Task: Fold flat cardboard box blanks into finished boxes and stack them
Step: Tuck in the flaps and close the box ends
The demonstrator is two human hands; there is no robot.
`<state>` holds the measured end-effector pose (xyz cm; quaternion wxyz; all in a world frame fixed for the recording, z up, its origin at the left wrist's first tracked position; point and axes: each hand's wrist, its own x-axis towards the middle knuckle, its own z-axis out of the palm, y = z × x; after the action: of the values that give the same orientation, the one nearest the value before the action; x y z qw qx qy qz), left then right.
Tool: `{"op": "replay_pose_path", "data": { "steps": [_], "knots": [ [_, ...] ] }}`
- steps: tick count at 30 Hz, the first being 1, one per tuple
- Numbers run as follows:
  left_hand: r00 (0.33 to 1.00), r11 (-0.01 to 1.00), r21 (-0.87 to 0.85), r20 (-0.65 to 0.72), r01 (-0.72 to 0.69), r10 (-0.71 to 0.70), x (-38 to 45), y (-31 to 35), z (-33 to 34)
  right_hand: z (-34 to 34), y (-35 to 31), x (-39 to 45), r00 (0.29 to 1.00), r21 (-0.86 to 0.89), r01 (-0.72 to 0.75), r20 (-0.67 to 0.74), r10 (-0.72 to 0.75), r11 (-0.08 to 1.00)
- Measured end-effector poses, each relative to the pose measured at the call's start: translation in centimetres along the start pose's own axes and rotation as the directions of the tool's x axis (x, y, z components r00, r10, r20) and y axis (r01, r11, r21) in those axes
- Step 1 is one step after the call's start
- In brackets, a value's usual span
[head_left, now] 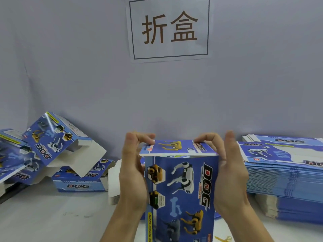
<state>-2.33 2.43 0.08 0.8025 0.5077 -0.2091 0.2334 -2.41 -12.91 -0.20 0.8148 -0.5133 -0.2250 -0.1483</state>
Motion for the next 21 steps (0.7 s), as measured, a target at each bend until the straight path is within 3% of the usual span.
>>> {"op": "replay_pose_path", "data": {
  "steps": [3,6,10,14,18,21],
  "knots": [
    [0.997,0.985,0.16,0.046,-0.068,0.062,0.0,0.0,-0.4,-0.1,-0.3,0.4,0.997,-0.174,0.048,0.066,-0.037,0.984],
    [0.975,0.946,0.282,0.196,-0.161,0.108,0.0,0.3,-0.8,-0.9,-0.1,0.2,0.991,-0.131,0.101,0.104,-0.087,0.986],
    [0.947,0.948,0.272,0.311,-0.164,0.075,0.3,1.0,-1.5,-1.4,-0.4,-0.2,0.986,-0.131,0.143,0.104,-0.13,0.981],
    [0.938,0.926,0.346,0.347,-0.153,0.025,0.5,1.9,-2.0,-1.6,-0.2,-0.2,0.987,-0.211,0.147,0.097,-0.129,0.966],
    [0.922,0.858,0.439,0.376,-0.266,0.093,0.8,2.4,-2.9,-1.2,0.3,-0.4,0.98,-0.238,0.194,0.089,-0.178,0.952],
    [0.926,0.866,0.454,0.377,-0.21,0.026,0.8,2.8,-2.9,-1.1,0.2,-0.5,0.98,-0.231,0.194,0.086,-0.179,0.953]
  ]
}}
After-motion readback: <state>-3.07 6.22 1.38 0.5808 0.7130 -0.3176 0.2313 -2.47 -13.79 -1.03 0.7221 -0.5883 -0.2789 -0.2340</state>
